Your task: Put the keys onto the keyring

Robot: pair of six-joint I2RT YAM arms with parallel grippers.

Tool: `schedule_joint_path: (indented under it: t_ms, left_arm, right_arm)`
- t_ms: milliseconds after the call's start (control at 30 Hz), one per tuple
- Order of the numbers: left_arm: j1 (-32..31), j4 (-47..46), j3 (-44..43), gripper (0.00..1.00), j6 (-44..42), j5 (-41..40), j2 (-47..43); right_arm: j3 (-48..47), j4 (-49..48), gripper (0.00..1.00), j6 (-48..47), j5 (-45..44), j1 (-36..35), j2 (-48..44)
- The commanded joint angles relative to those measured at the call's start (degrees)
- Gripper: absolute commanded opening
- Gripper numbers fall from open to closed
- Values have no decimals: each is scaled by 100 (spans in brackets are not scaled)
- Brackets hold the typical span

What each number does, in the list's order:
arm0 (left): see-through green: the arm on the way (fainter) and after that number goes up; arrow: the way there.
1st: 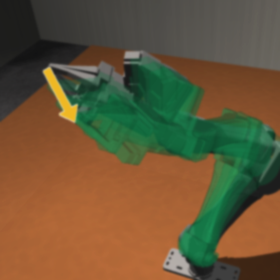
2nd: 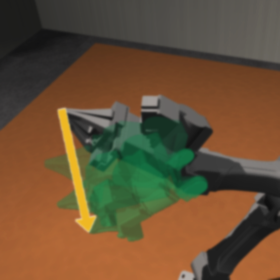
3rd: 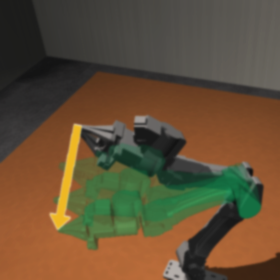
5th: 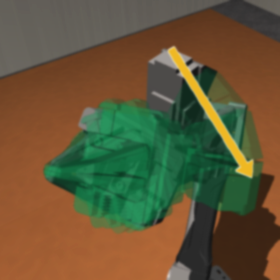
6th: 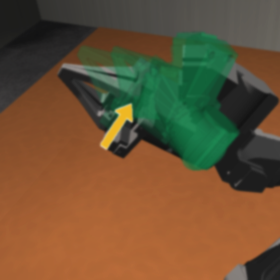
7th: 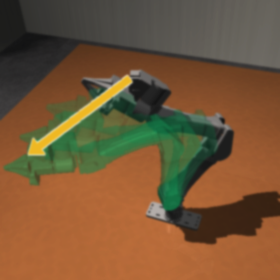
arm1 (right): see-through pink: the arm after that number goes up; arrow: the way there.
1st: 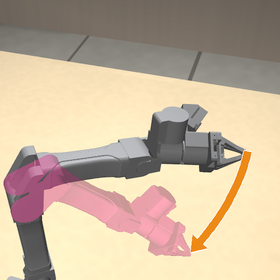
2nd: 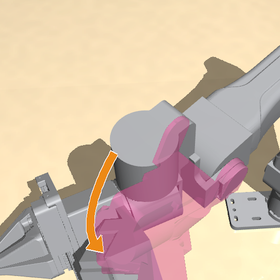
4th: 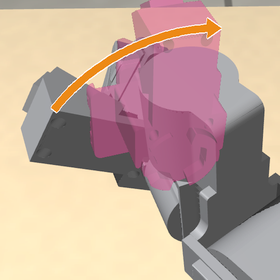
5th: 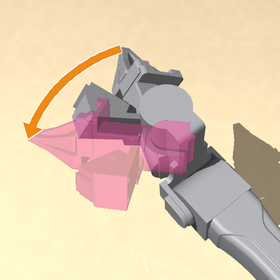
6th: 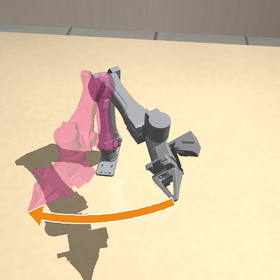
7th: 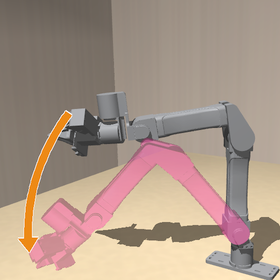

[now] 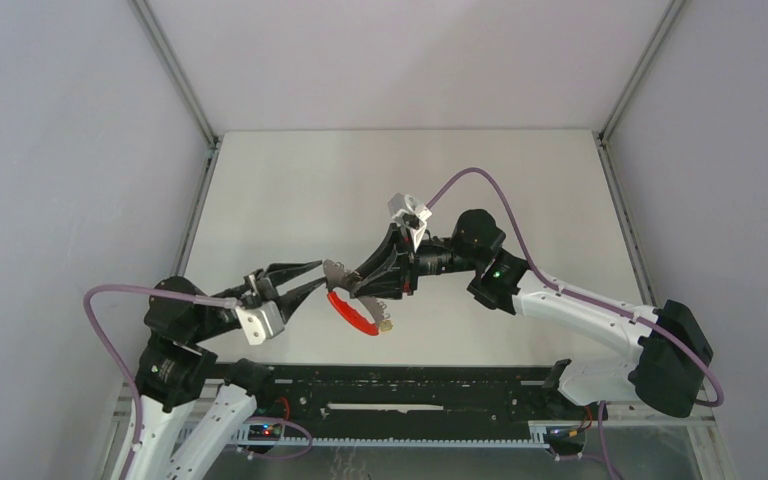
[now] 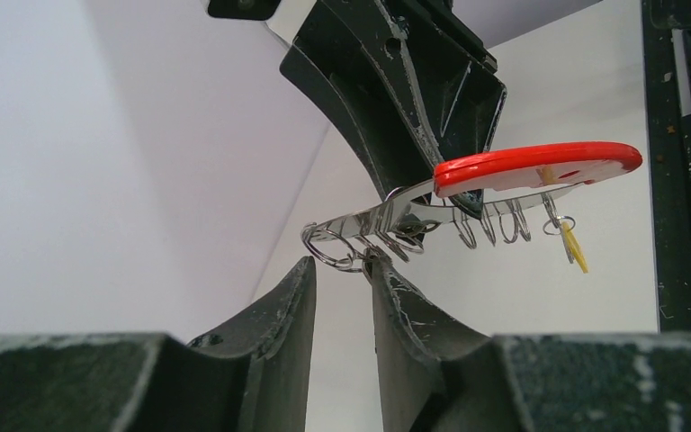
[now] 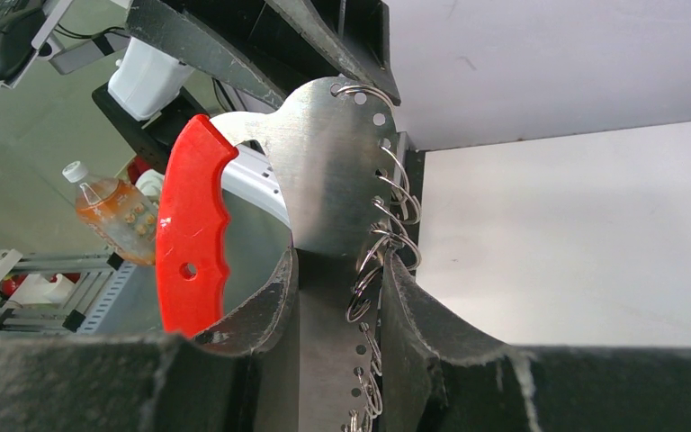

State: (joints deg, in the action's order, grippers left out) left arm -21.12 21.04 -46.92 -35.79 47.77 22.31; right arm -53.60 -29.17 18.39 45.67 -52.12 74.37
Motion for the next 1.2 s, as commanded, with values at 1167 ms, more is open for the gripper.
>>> schedule_joint_path:
  t_ms: [1167]
  left_arm:
    - [-32,-316,-17,34,591,21,-63]
  right_arm:
    - [-247,-291,16,104,267,35,29]
